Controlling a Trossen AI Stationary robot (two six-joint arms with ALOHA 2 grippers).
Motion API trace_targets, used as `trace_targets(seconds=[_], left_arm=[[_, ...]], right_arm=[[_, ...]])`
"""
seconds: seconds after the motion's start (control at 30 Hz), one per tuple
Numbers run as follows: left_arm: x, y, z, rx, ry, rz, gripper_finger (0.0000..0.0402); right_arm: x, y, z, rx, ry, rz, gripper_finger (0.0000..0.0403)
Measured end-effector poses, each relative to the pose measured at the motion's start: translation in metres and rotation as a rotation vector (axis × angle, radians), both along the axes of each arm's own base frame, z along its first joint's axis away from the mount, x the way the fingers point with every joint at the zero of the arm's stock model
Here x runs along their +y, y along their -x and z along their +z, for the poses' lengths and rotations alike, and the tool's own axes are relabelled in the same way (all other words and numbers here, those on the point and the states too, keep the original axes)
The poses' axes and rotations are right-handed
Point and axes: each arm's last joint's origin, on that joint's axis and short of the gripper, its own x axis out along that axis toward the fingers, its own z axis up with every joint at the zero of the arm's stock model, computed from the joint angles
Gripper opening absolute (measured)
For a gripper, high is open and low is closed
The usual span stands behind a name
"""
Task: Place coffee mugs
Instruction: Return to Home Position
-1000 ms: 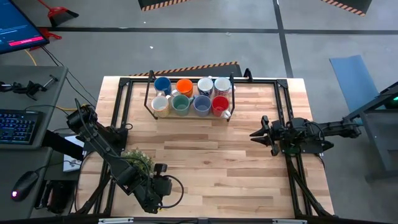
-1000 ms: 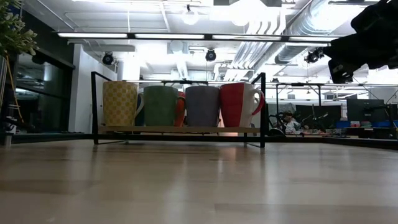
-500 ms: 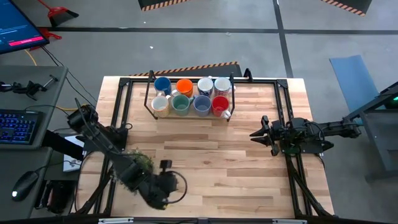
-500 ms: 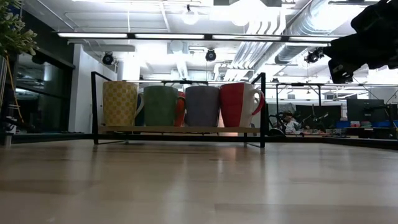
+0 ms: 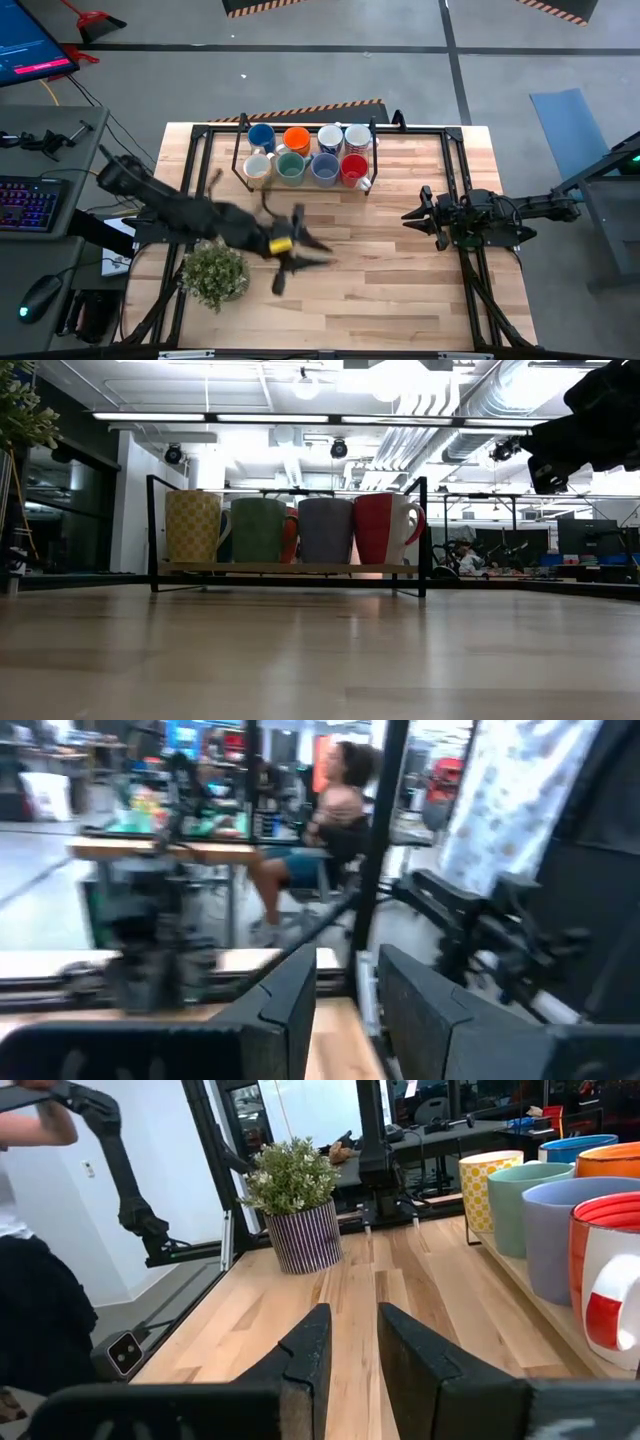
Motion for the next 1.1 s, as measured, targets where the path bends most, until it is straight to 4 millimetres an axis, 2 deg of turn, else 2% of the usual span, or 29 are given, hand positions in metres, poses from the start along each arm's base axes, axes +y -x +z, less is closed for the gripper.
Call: trace_targets(seconds=[0.2, 0.3, 0.4, 0.47, 0.6, 0.73, 0.83, 0.93, 1.1], left_arm=[[0.051, 0.039, 0.036, -0.099, -0.033, 0.098, 0.0101], [0.075, 0.07, 0.041, -0.148, -0.033, 0.143, 0.0101], [0.096, 0.106, 0.035, -0.191, -0.031, 0.189, 0.0101], [0.108, 0.13, 0.021, -0.203, -0.036, 0.22, 0.0101], [0.128, 0.174, -0.02, -0.228, -0.021, 0.293, 0.0101], [0.14, 0.204, -0.068, -0.275, 0.067, 0.358, 0.0101], [0.144, 0.213, -0.108, -0.284, 0.121, 0.34, 0.0101], [0.144, 0.217, -0.139, -0.318, 0.159, 0.286, 0.0101], [0.144, 0.217, -0.168, -0.34, 0.177, 0.276, 0.0101]], right_arm=[[0.0, 0.0, 0.0, 0.002, 0.0, 0.0, 0.0068], [0.0, 0.0, -0.001, 0.006, 0.001, 0.0, 0.0068], [0.0, 0.0, -0.001, 0.006, 0.001, 0.0, 0.0068], [0.0, 0.0, -0.001, 0.006, 0.001, 0.0, 0.0068], [0.0, 0.0, -0.001, 0.006, 0.001, 0.0, 0.0068], [0.0, 0.0, -0.001, 0.006, 0.001, 0.0, 0.0068], [0.0, 0.0, -0.001, 0.006, 0.001, 0.0, 0.0068], [0.0, 0.0, -0.001, 0.006, 0.001, 0.0, 0.0068], [0.0, 0.0, -0.001, 0.006, 0.001, 0.0, 0.0068]])
